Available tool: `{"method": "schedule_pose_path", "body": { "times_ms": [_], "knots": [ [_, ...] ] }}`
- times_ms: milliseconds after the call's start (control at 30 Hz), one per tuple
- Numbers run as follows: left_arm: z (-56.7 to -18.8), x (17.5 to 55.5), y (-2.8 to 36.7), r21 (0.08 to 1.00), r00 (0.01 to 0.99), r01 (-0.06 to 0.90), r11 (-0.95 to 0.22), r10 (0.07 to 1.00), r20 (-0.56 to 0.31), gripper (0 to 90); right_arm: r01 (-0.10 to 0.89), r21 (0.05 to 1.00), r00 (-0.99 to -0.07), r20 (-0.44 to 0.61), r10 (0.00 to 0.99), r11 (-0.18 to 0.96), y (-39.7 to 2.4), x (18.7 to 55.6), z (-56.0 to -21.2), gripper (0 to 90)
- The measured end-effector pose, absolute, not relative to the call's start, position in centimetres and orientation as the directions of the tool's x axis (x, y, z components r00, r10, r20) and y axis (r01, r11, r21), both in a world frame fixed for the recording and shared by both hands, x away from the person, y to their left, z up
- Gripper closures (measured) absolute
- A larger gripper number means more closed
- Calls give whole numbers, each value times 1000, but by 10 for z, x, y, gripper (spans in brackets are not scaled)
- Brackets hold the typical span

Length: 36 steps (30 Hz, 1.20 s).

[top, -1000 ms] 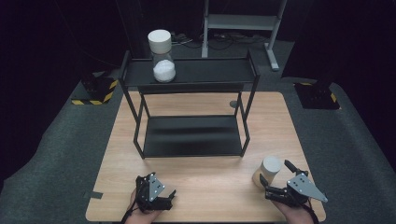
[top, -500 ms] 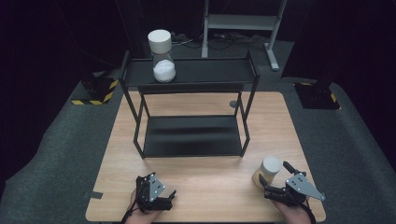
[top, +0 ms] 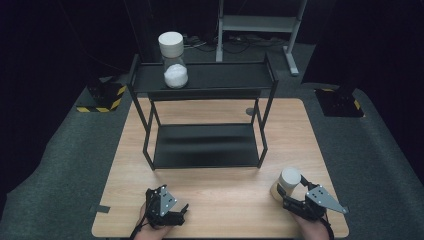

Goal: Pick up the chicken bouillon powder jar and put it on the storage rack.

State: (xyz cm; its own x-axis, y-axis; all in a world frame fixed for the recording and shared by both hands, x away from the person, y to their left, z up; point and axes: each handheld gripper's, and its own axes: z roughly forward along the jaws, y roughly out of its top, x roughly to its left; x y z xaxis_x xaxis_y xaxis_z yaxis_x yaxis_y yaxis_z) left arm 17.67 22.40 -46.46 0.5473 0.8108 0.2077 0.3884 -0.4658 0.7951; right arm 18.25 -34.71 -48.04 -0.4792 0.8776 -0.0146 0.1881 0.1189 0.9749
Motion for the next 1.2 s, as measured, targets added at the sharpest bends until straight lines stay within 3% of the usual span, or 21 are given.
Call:
{"method": "schedule_pose_path", "body": {
  "times_ms": [367,1200],
  "knots": [
    [-465,177,224,795,547,389,-466,811,208,11,168,983,-499,16,866,79,-354,186,-492,326],
    [-465,177,225,796,549,388,-464,810,204,11,141,986,-498,-10,867,93,-353,183,-488,345]
  ]
}}
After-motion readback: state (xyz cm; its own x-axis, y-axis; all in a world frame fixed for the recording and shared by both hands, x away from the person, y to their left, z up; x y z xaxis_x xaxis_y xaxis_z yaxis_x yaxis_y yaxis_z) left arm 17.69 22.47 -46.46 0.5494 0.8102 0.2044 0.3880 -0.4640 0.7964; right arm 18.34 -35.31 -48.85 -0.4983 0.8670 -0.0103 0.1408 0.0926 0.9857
